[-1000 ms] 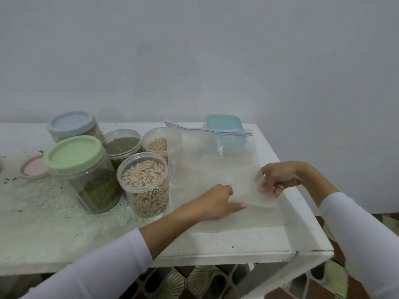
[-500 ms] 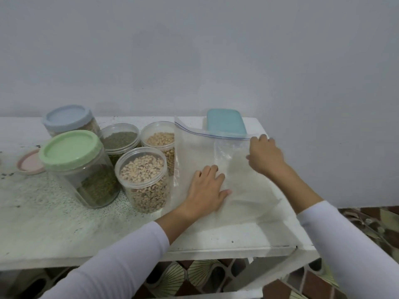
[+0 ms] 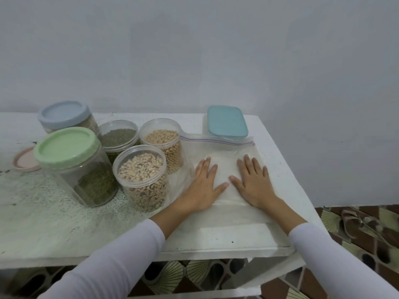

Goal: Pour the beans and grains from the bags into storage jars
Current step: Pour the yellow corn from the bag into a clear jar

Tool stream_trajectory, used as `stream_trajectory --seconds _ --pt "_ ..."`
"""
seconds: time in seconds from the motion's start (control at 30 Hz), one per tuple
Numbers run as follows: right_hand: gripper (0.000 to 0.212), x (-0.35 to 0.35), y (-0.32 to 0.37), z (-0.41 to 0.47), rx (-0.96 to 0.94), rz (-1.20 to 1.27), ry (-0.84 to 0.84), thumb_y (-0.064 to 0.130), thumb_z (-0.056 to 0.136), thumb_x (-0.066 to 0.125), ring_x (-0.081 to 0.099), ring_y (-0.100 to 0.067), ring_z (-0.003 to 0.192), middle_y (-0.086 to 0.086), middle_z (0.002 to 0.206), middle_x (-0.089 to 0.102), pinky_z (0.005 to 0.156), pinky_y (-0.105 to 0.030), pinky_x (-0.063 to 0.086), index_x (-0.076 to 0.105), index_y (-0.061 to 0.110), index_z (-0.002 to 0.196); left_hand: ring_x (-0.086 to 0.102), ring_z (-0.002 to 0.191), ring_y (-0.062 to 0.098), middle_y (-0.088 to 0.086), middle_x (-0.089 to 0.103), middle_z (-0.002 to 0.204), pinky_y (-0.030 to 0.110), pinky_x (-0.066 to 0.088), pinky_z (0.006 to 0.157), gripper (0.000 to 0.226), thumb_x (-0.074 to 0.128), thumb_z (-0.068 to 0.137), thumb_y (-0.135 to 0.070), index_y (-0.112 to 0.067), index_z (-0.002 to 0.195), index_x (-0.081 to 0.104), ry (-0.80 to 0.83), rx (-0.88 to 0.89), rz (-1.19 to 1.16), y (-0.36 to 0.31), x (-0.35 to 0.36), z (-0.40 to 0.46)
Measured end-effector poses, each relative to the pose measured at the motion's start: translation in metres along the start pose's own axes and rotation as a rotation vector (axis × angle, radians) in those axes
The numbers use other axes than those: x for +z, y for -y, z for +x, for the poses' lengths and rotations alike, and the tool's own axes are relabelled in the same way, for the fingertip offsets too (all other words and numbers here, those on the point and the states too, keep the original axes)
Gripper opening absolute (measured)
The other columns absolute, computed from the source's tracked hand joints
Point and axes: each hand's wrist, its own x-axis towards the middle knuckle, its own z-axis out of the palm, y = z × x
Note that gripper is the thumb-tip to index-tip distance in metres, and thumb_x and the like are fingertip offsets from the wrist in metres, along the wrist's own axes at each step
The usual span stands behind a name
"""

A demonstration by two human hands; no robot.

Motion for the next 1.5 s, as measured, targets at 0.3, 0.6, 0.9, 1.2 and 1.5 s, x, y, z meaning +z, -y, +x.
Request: stream_trajectory --seconds 0.3,0.6,0.9,1.2,1.5 --pt "0.073 -0.029 0.008 0.017 -0.002 -0.152 0.182 0.062 0.093 0.032 0.014 -0.030 0.144 -0.007 0.158 0.010 0.113 -0.051 0.016 0.019 0.016 0.149 0.033 0.129 0.030 0.014 0.035 0.141 0.040 0.035 0.101 0.042 0.045 0.100 -0.029 -0.006 0.135 0.040 -0.197 -0.154 0.034 -0.042 -0.035 0.031" --pt "0.040 -0.101 0.020 0.076 -0.106 -0.299 -0.255 0.030 0.092 0.059 0.042 -0.029 0.118 -0.009 0.128 0.047 0.088 -0.038 0.038 0.048 0.012 0.126 0.014 0.141 0.033 0.008 0.006 0.159 0.048 0.022 0.109 0.067 0.039 0.092 -0.060 -0.029 0.149 0.021 0.079 0.008 0.470 -0.026 -0.022 0.053" --pt "0.022 -0.094 0.018 0.110 -0.256 -0.372 -0.224 0.020 0.091 0.059 0.052 -0.025 0.106 -0.004 0.112 0.058 0.075 -0.031 0.032 0.057 0.011 0.110 0.024 0.133 0.033 0.012 0.018 0.153 0.049 0.026 0.104 0.059 0.035 0.093 -0.060 -0.023 0.139 0.037 -0.035 -0.047 0.382 -0.035 -0.005 0.060" --pt "0.038 -0.118 0.027 0.119 -0.319 -0.335 -0.732 -0.016 0.043 0.080 0.052 -0.028 0.049 -0.009 0.059 0.056 0.049 -0.026 0.026 0.058 0.004 0.068 0.014 0.139 0.034 0.011 0.009 0.158 0.053 0.022 0.106 0.068 0.041 0.089 -0.058 -0.021 0.144 0.026 0.037 -0.065 0.385 -0.039 -0.006 0.073" --pt "0.030 -0.046 0.010 0.085 -0.281 -0.100 -0.861 0.001 0.072 0.032 0.060 -0.030 0.071 -0.012 0.083 0.063 0.058 -0.032 0.042 0.060 0.005 0.081 0.036 0.119 0.029 0.015 0.036 0.126 0.038 0.033 0.106 0.068 0.068 0.076 -0.046 -0.002 0.120 0.039 -0.399 0.002 -0.132 -0.020 0.012 0.067"
